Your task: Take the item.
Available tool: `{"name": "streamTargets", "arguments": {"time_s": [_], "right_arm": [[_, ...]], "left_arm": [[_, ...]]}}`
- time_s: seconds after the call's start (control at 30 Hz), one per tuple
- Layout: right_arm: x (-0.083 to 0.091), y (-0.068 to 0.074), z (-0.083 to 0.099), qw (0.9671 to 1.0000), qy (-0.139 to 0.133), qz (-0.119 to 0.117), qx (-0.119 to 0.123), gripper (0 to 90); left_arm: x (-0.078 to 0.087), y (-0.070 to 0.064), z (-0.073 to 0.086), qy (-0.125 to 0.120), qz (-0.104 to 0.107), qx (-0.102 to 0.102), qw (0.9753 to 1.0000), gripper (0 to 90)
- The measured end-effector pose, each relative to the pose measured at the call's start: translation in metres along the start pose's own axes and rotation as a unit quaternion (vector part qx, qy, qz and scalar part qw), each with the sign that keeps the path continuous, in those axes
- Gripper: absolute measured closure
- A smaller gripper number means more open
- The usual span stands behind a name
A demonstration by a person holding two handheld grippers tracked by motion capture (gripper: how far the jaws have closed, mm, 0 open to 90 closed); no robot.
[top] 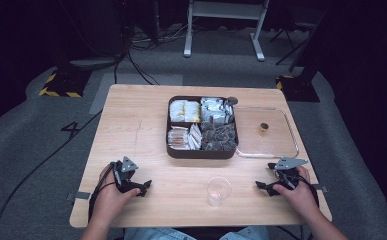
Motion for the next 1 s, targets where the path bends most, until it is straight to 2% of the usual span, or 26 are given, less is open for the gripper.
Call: {"name": "streamTargets", "arguments": {"time_s": [0.13,0.2,0.27,0.3,0.37,0.5,0.63,0.77,1.0], "right_arm": [[0.000,0.000,0.000,1.0000,0.000,-0.001,0.002,5.6],[0.000,0.000,0.000,1.0000,0.000,0.001,0.001,5.7],[0.000,0.000,0.000,1.0000,0.000,0.004,0.001,6.0],[0.000,0.000,0.000,1.0000,0.000,0.004,0.001,6.0],[0.000,0.000,0.000,1.0000,-0.002,0.006,0.000,6.3],[0.001,0.001,0.000,1.0000,-0.004,0.008,-0.002,8.0],[0.002,0.002,0.001,0.9999,-0.005,0.009,-0.003,9.0],[0.002,0.002,0.001,1.0000,-0.005,0.004,-0.003,9.0],[0.001,0.001,0.000,1.0000,-0.005,0.005,-0.002,9.0]], "left_arm": [[0.001,0.000,0.001,0.000,-0.003,0.006,1.0000,1.5],[0.002,0.001,0.000,-0.002,-0.003,0.008,1.0000,5.9],[0.009,0.006,-0.002,0.006,-0.007,0.012,0.9999,26.4],[0.009,0.006,-0.002,0.006,-0.007,0.012,0.9999,30.9],[0.012,0.006,-0.005,0.003,-0.005,0.020,0.9998,32.0],[0.020,0.000,-0.015,-0.007,0.021,0.027,0.9994,33.9],[0.028,-0.004,-0.024,-0.012,0.019,0.023,0.9995,34.3],[0.045,-0.016,-0.034,-0.020,0.043,0.042,0.9980,35.8],[0.059,-0.025,-0.049,-0.028,0.050,0.015,0.9982,33.4]]}}
Point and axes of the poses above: each handheld gripper's, and its own axes: x roughly backward along the jaws, z roughly out of its underside, y roughly to its left, the point moved 7 cm from there along -x, roughly forward along the jaws, and after that the axes turned 7 degrees about -z, right-handed, at the moved point
